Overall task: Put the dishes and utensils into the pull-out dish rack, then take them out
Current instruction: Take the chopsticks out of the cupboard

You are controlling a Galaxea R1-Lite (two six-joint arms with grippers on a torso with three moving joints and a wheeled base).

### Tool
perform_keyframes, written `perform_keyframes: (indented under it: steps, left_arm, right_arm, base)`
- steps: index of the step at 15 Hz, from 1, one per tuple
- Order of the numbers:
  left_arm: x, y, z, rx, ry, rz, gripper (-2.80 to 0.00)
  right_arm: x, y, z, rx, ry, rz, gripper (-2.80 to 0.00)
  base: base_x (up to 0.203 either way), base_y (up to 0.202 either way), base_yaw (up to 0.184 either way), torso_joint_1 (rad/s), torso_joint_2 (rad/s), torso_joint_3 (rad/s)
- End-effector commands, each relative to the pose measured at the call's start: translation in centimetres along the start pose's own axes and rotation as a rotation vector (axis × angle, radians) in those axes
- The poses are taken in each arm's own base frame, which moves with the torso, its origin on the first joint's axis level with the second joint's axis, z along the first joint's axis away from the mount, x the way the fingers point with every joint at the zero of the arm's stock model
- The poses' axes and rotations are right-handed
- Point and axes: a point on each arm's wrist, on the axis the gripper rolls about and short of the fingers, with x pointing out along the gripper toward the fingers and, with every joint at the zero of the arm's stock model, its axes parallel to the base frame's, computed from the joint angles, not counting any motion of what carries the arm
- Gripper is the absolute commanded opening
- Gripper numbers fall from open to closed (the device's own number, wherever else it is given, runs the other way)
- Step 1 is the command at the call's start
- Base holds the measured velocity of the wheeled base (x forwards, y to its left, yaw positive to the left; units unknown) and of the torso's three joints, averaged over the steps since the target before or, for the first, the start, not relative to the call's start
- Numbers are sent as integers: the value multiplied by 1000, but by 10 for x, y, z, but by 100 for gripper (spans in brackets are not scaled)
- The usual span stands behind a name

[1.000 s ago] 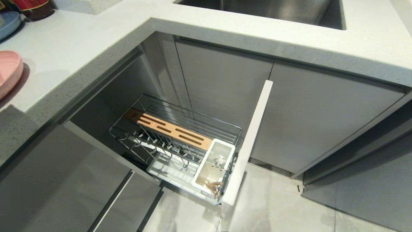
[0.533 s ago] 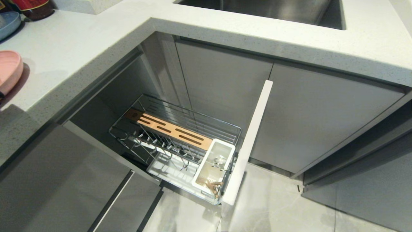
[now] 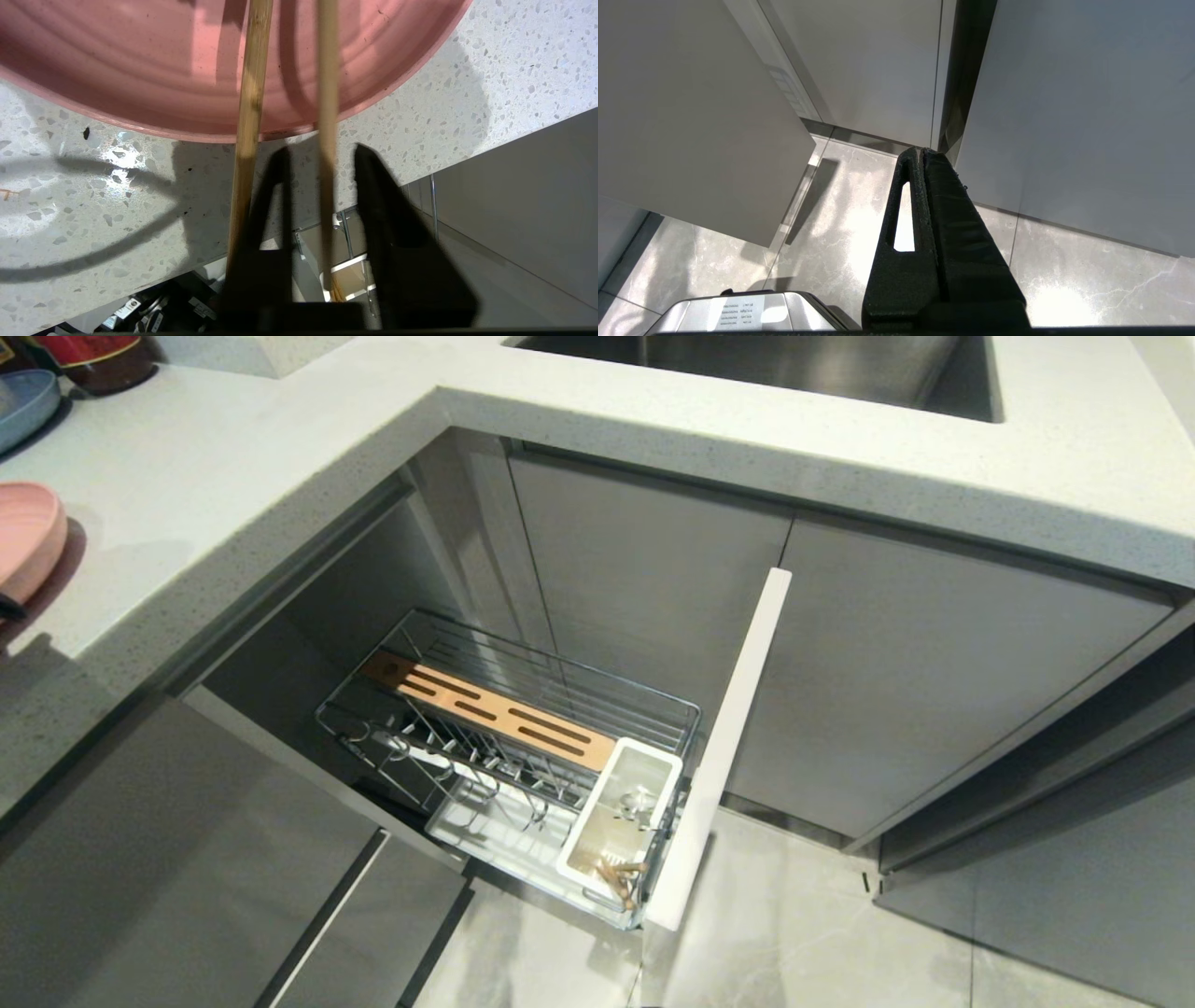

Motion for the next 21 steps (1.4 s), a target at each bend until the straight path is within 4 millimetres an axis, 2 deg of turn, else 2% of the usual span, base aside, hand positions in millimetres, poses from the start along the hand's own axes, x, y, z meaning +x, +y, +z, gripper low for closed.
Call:
perform_keyframes:
  steps: [1,10,13,16,17,21]
  left_arm:
    - [0,-1,1,-7,-6,-4,0]
    - [-12,-6,3,-9,-51,-95,0]
    - [-22,-9,5,-12,-72,-141,0]
    - [-44,-11,9,-11,-123,-221,0]
    - [-53,-12,9,7,-133,-257,-280]
    - [-77,-27,24,99,-324,-436,-280]
  right_arm:
    - [0,0,0,0,-5,0,-280]
    - [0,0,0,0,-5,0,-280]
    - [0,0,0,0,-5,0,-280]
    - [0,0,0,0,-5,0,-280]
    - [0,0,0,0,-5,0,-280]
    - [0,0,0,0,-5,0,-280]
  base:
    - [0,0,0,0,0,0]
    - [0,0,0,0,0,0]
    - [0,0,0,0,0,0]
    - [0,0,0,0,0,0]
    - [0,0,0,0,0,0]
    - [0,0,0,0,0,0]
